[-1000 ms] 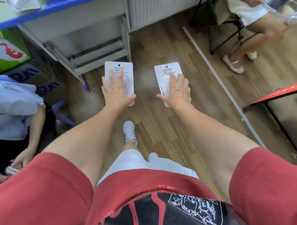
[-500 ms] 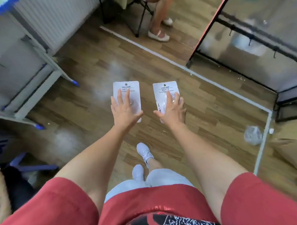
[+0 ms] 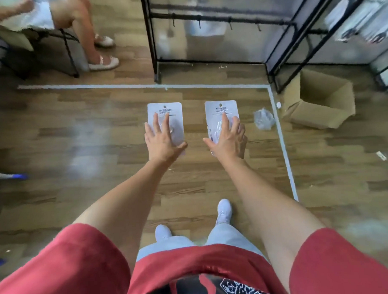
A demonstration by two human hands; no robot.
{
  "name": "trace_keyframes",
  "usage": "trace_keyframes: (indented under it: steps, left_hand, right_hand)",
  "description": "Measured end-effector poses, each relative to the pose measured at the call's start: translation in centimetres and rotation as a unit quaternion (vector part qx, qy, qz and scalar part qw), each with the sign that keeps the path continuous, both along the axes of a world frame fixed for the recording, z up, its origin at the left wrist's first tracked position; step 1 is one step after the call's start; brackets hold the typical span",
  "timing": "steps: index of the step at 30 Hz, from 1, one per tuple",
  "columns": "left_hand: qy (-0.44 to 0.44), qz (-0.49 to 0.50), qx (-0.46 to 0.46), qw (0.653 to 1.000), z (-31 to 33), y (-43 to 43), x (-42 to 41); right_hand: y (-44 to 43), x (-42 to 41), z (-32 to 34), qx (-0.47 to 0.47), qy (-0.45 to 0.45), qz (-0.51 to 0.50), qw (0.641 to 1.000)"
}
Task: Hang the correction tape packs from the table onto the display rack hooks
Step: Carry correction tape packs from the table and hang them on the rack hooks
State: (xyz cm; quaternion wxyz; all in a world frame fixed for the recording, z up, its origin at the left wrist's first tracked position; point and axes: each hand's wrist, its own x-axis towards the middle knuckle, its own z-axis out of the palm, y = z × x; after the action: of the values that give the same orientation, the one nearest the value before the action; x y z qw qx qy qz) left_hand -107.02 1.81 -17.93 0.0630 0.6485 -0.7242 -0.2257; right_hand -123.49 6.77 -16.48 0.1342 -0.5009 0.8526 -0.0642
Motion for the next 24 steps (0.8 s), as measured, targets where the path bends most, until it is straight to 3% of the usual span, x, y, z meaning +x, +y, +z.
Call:
trace_keyframes:
  steps: [13, 24]
  left_hand:
    - [0.042, -0.062, -0.066, 0.995, 5.1, -7.1, -24.6]
    - [0.099, -0.07, -0.152, 0.981, 11.2, -25.3, -36.0]
  right_hand:
    - [-3.6, -25.0, 4.3, -0.053, 0.036, -0.056, 0.996]
    - [-22.0, -35.6, 9.6, -0.179, 0.083, -0.063, 0.978]
